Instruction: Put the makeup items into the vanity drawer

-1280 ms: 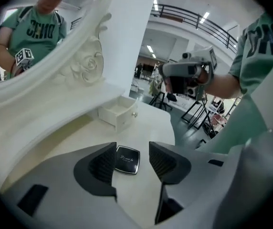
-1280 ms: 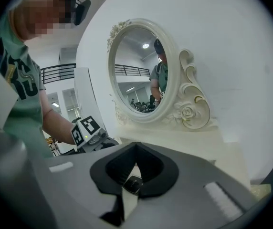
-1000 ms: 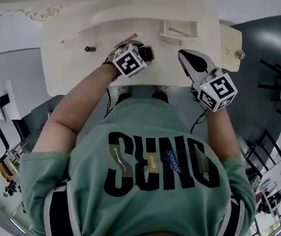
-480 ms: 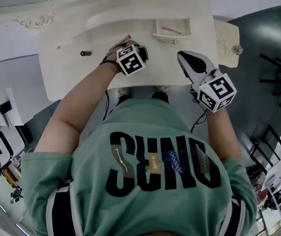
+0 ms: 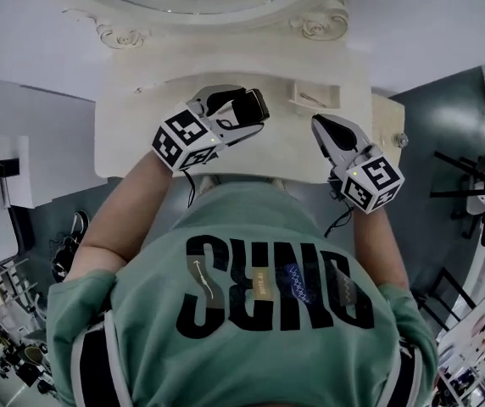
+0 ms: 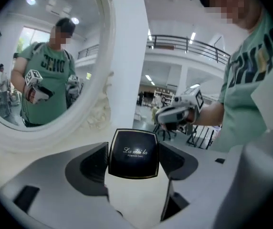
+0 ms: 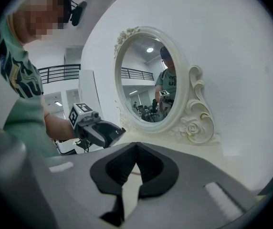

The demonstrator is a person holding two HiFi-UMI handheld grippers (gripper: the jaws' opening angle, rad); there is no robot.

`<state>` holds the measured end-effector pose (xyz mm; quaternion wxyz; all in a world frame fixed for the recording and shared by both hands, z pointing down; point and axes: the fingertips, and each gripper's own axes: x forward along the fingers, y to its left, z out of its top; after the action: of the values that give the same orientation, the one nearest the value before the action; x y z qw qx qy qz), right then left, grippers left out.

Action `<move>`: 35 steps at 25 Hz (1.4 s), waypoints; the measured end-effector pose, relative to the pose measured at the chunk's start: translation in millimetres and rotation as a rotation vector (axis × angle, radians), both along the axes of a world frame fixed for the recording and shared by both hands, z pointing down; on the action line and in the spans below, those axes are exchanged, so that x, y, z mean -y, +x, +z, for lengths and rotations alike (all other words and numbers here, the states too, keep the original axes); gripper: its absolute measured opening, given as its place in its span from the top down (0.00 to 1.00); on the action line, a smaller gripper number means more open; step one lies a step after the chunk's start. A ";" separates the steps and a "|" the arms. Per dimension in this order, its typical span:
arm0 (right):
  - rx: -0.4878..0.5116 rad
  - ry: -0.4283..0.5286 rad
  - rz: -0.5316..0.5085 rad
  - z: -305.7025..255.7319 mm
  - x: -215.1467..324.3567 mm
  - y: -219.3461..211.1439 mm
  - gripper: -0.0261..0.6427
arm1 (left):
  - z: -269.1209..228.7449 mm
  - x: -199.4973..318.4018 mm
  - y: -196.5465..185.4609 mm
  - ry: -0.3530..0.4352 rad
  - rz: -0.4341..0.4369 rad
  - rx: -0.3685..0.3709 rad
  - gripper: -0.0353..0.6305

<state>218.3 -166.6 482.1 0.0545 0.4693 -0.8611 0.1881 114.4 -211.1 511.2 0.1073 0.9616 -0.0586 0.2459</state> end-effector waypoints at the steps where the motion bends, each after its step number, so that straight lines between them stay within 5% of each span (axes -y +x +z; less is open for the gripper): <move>1: 0.000 0.015 -0.011 -9.0 5.3 -6.1 0.95 | -20.3 4.5 -14.6 0.010 -0.034 -0.053 0.45; 7: 0.003 0.098 -0.091 -60.8 29.5 -50.1 0.95 | -104.8 19.9 -108.4 0.014 -0.231 -0.317 0.44; 14: -0.002 0.136 -0.169 -88.1 42.7 -88.7 0.95 | -139.8 21.9 -190.2 -0.026 -0.392 -0.549 0.44; 35: -0.009 0.134 -0.262 -89.0 46.8 -122.9 0.95 | -148.3 7.3 -230.2 0.007 -0.464 -0.627 0.44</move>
<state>95.5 -213.4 393.2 0.0507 0.3564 -0.9253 0.1194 -115.9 -218.5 362.9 0.1693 0.9517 -0.2396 -0.0909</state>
